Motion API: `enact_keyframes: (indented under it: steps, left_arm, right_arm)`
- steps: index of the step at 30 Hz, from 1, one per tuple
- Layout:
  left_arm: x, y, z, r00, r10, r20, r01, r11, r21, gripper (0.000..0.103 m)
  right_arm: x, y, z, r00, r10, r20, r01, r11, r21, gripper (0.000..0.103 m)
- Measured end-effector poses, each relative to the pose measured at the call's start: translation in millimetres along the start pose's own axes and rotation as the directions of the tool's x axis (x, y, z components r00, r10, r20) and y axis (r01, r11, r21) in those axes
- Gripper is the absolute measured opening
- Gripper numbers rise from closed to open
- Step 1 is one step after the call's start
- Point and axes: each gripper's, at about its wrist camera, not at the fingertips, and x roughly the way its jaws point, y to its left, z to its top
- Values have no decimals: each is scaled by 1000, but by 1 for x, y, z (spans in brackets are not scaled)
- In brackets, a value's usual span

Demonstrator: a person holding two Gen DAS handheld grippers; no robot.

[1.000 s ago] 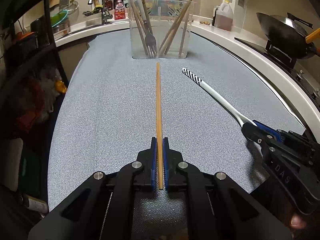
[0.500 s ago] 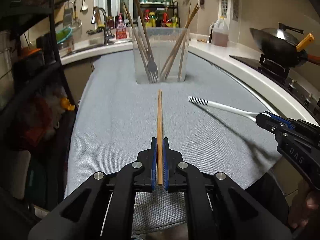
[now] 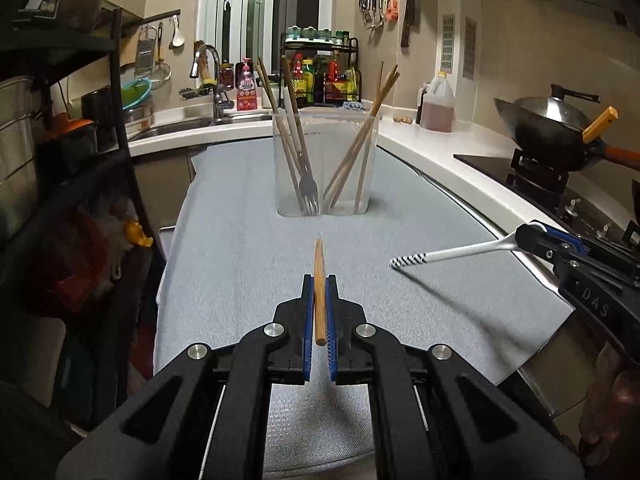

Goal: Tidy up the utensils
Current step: 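Lift the spoon with the right tool toward the container while the left tool carries its chopstick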

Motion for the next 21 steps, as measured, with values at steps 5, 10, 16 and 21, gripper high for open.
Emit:
enact_keyframes:
  steps: [5,10,16,21]
  left_arm:
    - [-3,5,16,1000,-29,13,29,999,-18,6]
    - [-2,17,39,998,-69,14,70,996,-55,6]
    - [4,27,67,994,-107,12,107,991,-80,6]
    - [9,29,84,994,-107,17,108,991,-82,6]
  right_arm:
    - [1,3,13,1000,20,16,-20,1000,-7,12]
    - [2,2,30,999,33,40,-33,999,-5,12]
    - [8,-2,49,997,49,53,-49,999,-1,12]
    - [13,-2,65,996,63,58,-63,998,-10,12]
